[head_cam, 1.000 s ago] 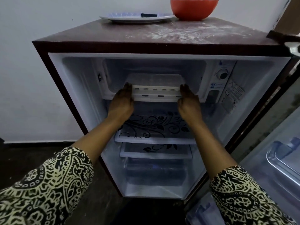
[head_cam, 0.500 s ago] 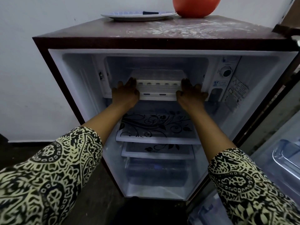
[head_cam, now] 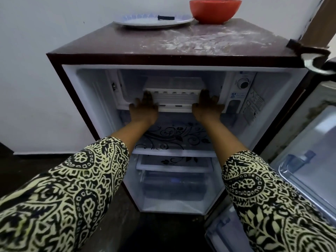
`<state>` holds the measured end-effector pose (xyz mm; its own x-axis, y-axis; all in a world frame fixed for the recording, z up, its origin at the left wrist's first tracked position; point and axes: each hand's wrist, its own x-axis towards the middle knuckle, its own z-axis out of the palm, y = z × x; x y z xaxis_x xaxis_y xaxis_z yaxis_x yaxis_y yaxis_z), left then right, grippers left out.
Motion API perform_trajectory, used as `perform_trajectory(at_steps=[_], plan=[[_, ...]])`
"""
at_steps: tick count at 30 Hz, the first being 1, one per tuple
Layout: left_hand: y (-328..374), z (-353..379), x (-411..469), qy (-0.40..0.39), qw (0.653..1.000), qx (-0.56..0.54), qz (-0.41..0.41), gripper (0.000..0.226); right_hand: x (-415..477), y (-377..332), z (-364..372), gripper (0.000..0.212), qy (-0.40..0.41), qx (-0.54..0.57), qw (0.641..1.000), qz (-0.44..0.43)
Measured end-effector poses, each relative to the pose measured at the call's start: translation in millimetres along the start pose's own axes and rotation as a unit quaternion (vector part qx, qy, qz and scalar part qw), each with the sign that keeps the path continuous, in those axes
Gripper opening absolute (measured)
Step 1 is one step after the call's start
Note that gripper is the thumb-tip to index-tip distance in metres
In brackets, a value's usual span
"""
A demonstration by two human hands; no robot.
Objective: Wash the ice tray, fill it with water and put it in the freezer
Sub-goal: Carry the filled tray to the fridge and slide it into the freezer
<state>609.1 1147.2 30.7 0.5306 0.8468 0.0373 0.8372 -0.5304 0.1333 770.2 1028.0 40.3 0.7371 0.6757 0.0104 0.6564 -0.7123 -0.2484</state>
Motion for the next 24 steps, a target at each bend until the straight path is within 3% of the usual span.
perform_trajectory(at_steps=[5, 9, 12, 15, 17, 20, 24], plan=[[-1.4, 2.2, -30.7, -0.070, 0.996, -0.053, 0.023, 0.068, -19.3, 7.1, 0.6, 0.063, -0.010, 0.032, 0.999, -0.038], [2.9, 1.7, -74.5, -0.124, 0.988, 0.004, 0.092, 0.064, -73.0, 22.0, 0.9, 0.066, -0.072, 0.062, 0.991, -0.099], [18.9, 2.6, -123.9, -0.190, 0.968, -0.023, 0.161, 0.055, -149.0, 39.7, -5.4, 0.053, -0.022, 0.071, 0.993, -0.094], [54.5, -10.1, -186.0, -0.171, 0.948, -0.085, 0.255, 0.047, -250.1, 71.1, -30.5, 0.047, 0.091, 0.086, 0.990, -0.071], [84.6, -27.5, -231.8, -0.144, 0.924, -0.120, 0.334, 0.047, -315.1, 100.9, -52.6, 0.045, 0.193, 0.052, 0.979, -0.045], [128.0, -45.1, -299.8, -0.111, 0.869, -0.169, 0.451, 0.048, -393.8, 150.4, -90.0, 0.044, 0.263, -0.035, 0.962, 0.066], [188.9, -54.7, -385.5, -0.047, 0.800, -0.193, 0.567, 0.052, -447.6, 194.8, -121.1, 0.050, 0.167, -0.121, 0.946, 0.249]])
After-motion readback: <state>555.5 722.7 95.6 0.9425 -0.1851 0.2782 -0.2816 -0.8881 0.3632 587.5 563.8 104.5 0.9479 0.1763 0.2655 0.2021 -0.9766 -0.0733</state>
